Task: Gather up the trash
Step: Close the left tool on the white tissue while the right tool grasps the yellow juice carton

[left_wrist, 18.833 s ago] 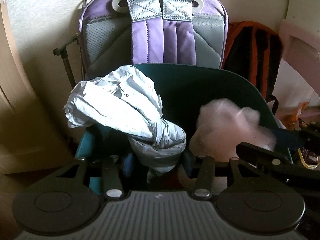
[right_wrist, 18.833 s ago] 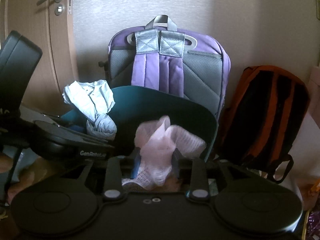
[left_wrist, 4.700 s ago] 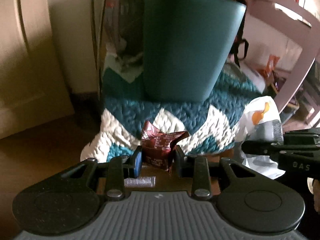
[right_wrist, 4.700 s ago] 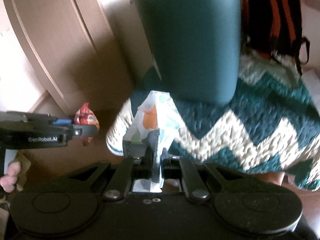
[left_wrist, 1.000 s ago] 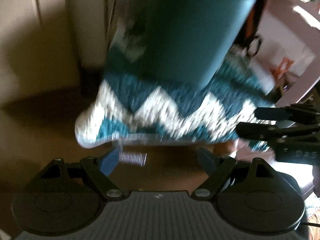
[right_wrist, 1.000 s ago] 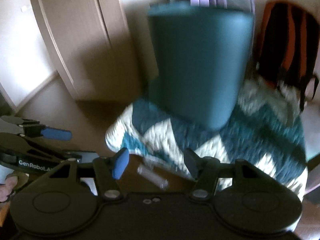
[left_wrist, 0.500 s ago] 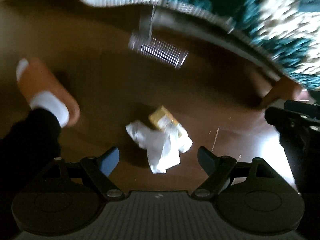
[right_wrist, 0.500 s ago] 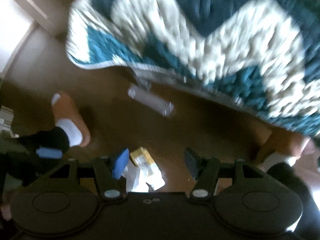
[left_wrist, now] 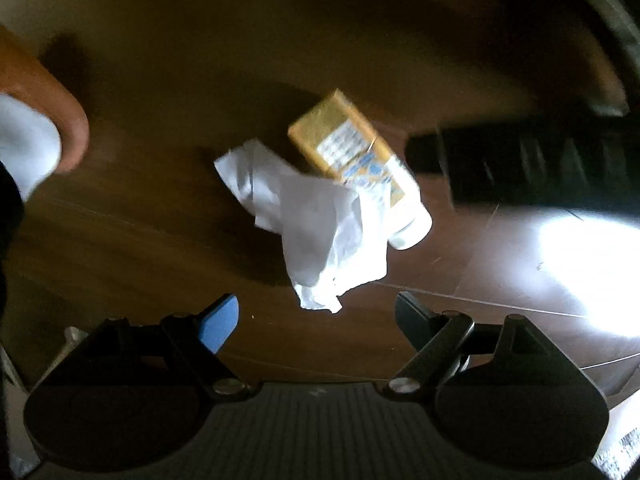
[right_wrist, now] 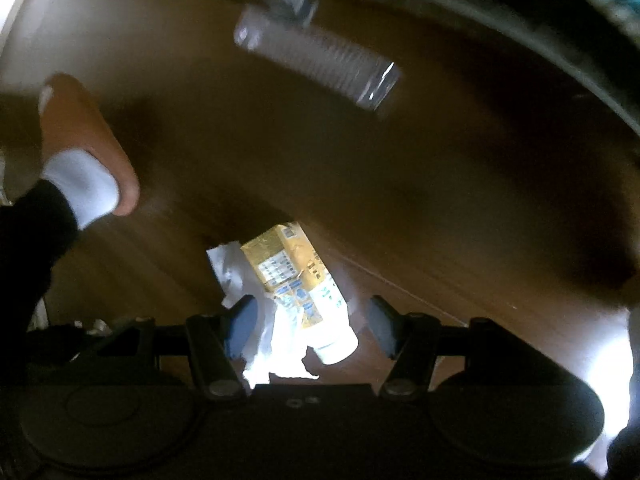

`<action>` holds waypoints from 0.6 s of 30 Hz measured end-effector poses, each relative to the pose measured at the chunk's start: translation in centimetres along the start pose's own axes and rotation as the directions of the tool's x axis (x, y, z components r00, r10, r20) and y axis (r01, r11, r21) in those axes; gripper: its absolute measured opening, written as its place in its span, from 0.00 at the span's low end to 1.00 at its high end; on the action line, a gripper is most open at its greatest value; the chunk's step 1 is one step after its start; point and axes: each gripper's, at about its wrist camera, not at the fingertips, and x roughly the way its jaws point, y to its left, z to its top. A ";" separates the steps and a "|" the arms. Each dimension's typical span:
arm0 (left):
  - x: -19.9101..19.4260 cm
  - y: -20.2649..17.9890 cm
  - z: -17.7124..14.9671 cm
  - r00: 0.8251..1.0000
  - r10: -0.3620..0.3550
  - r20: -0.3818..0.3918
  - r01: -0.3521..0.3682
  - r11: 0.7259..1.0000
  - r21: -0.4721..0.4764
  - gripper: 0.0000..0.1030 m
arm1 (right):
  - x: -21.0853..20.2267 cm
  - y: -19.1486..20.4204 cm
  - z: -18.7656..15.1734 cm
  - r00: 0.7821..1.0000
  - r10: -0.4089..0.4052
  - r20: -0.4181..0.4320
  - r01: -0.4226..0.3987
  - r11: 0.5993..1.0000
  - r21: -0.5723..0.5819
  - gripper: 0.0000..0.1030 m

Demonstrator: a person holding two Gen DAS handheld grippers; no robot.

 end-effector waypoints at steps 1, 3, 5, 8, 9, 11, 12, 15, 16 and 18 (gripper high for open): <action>0.6 0.0 0.1 1.000 -0.005 -0.013 0.005 1.000 -0.008 0.83 | 1.0 -0.1 0.4 1.000 0.006 -0.018 -0.006 1.000 0.000 0.59; 1.7 -0.3 0.2 1.000 -0.010 -0.021 0.010 1.000 -0.019 0.83 | 2.6 -0.3 1.0 0.999 0.010 -0.041 -0.010 1.000 -0.002 0.59; 2.7 -0.7 0.5 1.000 -0.022 -0.015 0.021 1.000 -0.020 0.83 | 4.2 -0.3 1.5 0.998 0.014 -0.058 -0.014 1.000 -0.007 0.59; 4.1 -0.9 1.0 0.999 -0.035 -0.016 0.034 0.998 -0.049 0.83 | 6.4 0.0 2.1 0.997 0.016 -0.072 -0.017 1.000 -0.015 0.59; 4.5 -0.9 1.1 0.999 -0.038 -0.024 0.036 0.998 -0.060 0.83 | 7.0 0.2 2.2 0.997 0.028 -0.077 -0.029 0.999 -0.019 0.59; 5.6 -0.8 1.3 0.998 -0.032 -0.053 0.028 0.997 -0.072 0.83 | 8.0 0.5 2.5 0.996 0.038 -0.086 -0.040 0.999 -0.024 0.59; 6.1 -0.8 1.3 0.997 -0.026 -0.067 0.021 0.997 -0.074 0.83 | 8.4 0.7 2.6 0.995 0.041 -0.089 -0.044 0.999 -0.031 0.59; 6.9 -0.9 1.5 0.996 -0.036 -0.078 0.029 0.996 -0.083 0.82 | 9.5 0.6 2.8 0.985 0.121 -0.121 -0.123 0.992 -0.008 0.59; 7.0 -1.0 1.7 0.996 -0.041 -0.077 0.034 0.996 -0.086 0.80 | 9.7 0.5 2.8 0.982 0.139 -0.124 -0.140 0.990 0.005 0.60; 7.3 -0.9 2.0 0.995 -0.058 -0.081 0.050 0.994 -0.094 0.72 | 10.0 0.4 3.0 0.978 0.171 -0.123 -0.168 0.985 0.033 0.61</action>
